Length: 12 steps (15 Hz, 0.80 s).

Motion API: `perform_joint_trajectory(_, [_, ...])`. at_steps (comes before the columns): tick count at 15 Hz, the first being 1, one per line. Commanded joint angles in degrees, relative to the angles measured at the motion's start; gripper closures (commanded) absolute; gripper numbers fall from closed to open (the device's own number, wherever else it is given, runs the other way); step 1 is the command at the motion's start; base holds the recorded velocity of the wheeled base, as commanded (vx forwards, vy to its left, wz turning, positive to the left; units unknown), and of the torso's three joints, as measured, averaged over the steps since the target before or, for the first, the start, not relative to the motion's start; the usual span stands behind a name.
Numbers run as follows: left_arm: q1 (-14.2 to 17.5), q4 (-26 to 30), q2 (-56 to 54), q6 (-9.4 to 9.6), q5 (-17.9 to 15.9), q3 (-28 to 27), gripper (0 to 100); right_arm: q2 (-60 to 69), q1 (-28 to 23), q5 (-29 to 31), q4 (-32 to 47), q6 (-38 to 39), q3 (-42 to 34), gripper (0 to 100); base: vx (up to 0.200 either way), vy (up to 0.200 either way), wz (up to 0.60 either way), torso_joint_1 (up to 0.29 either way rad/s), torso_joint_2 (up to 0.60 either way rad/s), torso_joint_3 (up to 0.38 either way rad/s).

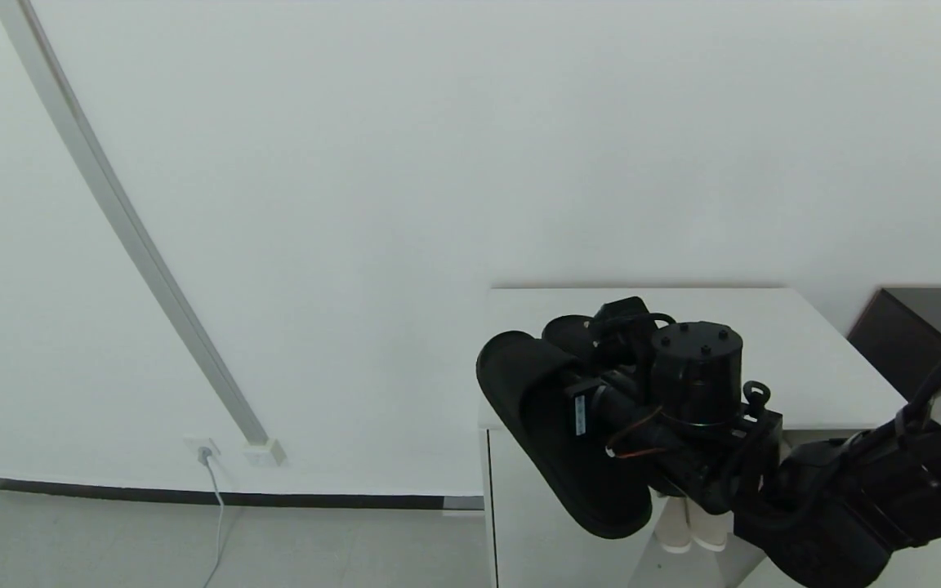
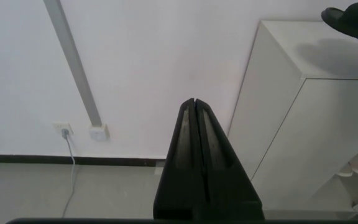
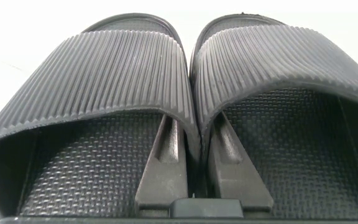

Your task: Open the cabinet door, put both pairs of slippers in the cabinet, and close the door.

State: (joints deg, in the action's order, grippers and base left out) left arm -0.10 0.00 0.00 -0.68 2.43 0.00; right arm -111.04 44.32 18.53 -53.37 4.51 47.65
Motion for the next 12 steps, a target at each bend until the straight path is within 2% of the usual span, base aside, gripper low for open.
perform_joint_trajectory(1, [0.01, 0.0, 0.0, -0.02, 0.04, 0.0, 100, 0.04, 0.15, 0.02, -0.15, -0.03, -0.02, 100, -0.2, 0.0, 0.0, -0.007, 0.0, 0.002])
perform_joint_trajectory(9, [0.01, 0.0, 0.0, -0.02, 0.04, 0.0, 100, -0.14, 0.32, 0.02, -0.15, -0.82, -0.63, 100, -0.2, 0.0, 0.0, 0.002, 0.0, 0.003])
perform_joint_trajectory(12, [0.01, 0.0, 0.0, -0.02, 0.04, 0.0, 100, -0.14, 0.68, 0.02, -0.24, -0.82, -1.07, 100, 0.0, 0.0, 0.0, 0.0, 0.0, 0.0])
